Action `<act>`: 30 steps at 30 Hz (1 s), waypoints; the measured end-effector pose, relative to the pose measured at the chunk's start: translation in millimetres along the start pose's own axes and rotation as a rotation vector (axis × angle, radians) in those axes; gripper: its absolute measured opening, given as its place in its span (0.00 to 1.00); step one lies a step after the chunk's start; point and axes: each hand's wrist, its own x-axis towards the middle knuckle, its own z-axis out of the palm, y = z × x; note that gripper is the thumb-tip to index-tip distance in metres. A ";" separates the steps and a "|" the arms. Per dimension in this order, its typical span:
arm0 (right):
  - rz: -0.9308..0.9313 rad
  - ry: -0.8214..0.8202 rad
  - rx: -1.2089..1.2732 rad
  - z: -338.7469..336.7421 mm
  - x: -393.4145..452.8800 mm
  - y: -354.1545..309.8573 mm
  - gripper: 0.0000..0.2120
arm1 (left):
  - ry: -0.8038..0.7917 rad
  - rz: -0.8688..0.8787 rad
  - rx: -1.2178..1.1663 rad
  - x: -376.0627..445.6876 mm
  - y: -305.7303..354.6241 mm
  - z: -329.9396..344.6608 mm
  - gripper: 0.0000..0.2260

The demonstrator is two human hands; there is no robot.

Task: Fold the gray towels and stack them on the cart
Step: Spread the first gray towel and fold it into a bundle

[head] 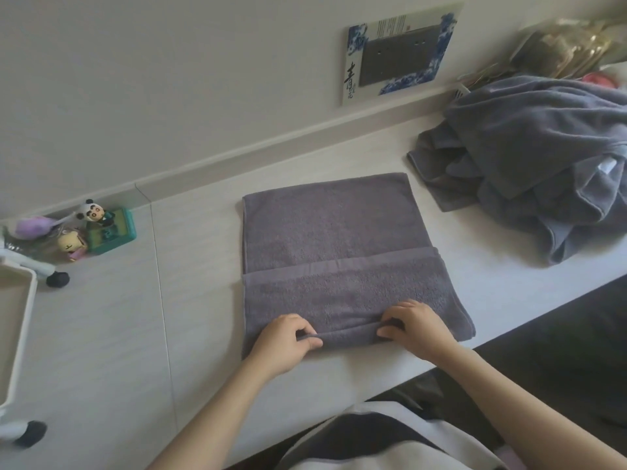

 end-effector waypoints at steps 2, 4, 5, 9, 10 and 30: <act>0.024 -0.235 0.001 -23.3 2.9 -6.0 0.09 | -0.172 -0.069 -0.021 -1.5 11.6 -17.6 0.06; 0.003 -0.407 -0.008 -45.1 5.9 -12.4 0.11 | -0.328 -0.078 -0.054 -3.1 23.5 -36.7 0.07; -0.007 -0.481 -0.016 -55.6 8.0 -16.2 0.12 | -0.397 -0.077 -0.076 -4.5 29.1 -46.6 0.07; -0.037 -0.638 -0.022 -102.1 34.9 -26.9 0.14 | -0.522 -0.105 -0.168 12.0 51.3 -93.3 0.08; -0.044 -0.639 -0.033 -112.1 46.2 -29.2 0.17 | -0.520 -0.115 -0.181 21.7 54.5 -104.0 0.09; 0.065 -0.137 -0.270 -101.3 194.8 4.9 0.19 | -0.114 -0.102 0.438 170.6 14.9 -117.9 0.15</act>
